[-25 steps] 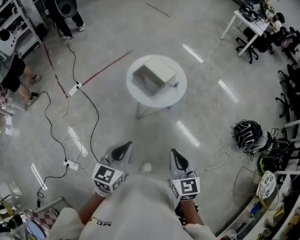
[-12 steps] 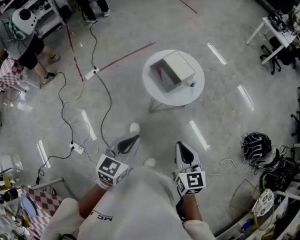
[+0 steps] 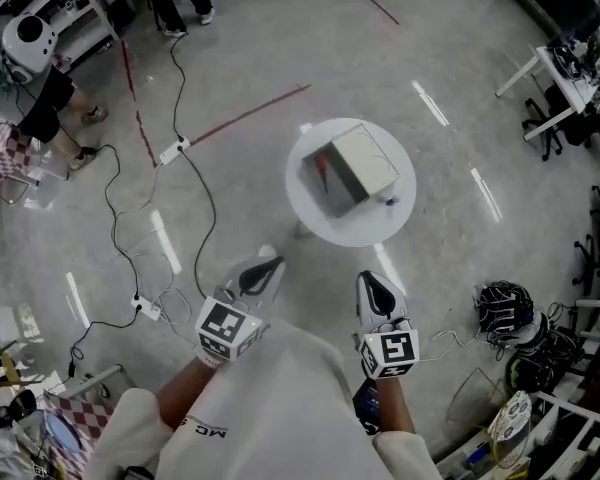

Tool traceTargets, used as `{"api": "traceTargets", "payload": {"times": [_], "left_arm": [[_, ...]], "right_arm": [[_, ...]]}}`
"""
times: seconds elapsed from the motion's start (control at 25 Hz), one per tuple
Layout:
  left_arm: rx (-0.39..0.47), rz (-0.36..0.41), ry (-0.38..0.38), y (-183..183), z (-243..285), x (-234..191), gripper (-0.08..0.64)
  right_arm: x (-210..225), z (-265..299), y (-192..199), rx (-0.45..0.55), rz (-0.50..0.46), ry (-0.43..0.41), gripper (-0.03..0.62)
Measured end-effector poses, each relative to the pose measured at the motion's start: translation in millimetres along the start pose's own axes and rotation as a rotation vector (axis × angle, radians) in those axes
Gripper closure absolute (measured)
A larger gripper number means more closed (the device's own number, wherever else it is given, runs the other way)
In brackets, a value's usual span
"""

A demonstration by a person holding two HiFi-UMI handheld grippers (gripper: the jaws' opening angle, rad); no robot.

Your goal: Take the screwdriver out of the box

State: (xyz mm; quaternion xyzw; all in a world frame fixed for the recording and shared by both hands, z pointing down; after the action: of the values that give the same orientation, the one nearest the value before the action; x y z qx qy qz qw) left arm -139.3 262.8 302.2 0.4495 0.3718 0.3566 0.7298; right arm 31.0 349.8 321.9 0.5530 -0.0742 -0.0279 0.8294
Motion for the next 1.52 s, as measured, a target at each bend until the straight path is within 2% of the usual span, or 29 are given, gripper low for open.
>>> {"api": "traceTargets", "payload": {"times": [0.16, 0.32, 0.44, 0.68, 0.84, 1.08, 1.24, 1.36, 1.52], "left_arm": [[-0.015, 0.022, 0.057, -39, 52, -67, 0.560], [-0.032, 0.051, 0.095, -64, 100, -120, 0.560], [-0.049, 0.036, 0.065, -76, 127, -147, 0.560], [-0.063, -0.025, -0.016, -90, 165, -168, 0.560], [-0.092, -0.048, -0.057, -79, 180, -184, 0.560], [-0.142, -0.079, -0.106, -47, 207, -211, 0.560], [-0.173, -0.097, -0.109, -31, 217, -226, 0.560], [-0.189, -0.115, -0.107, -13, 228, -234, 0.560], [-0.219, -0.132, -0.100, 9, 240, -240, 0.560]], "right_arm": [[30, 80, -36, -0.039, -0.022, 0.018, 0.533], [62, 160, -61, -0.054, -0.041, -0.003, 0.531], [83, 209, -71, -0.077, -0.071, -0.051, 0.531], [119, 273, -63, -0.142, -0.095, -0.133, 0.531], [131, 313, -39, -0.185, -0.087, -0.149, 0.531], [150, 375, 28, -0.304, -0.026, -0.147, 0.531], [155, 412, 65, -0.379, 0.020, -0.153, 0.528], [160, 439, 95, -0.417, 0.044, -0.166, 0.502], [162, 466, 137, -0.520, 0.036, -0.173, 0.488]]}}
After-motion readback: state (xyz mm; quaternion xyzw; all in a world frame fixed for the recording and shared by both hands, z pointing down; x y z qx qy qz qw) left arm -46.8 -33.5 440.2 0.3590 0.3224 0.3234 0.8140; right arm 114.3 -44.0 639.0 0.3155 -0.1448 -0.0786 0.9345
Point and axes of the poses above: the fingertips, and each gripper's own axes: z forward along the fingers, x to its right, y out of its underside, the point moved 4 cm from there along -z, backward along the fingers, and after that the axes turned 1 degree about -z, right-handed, at the moved point
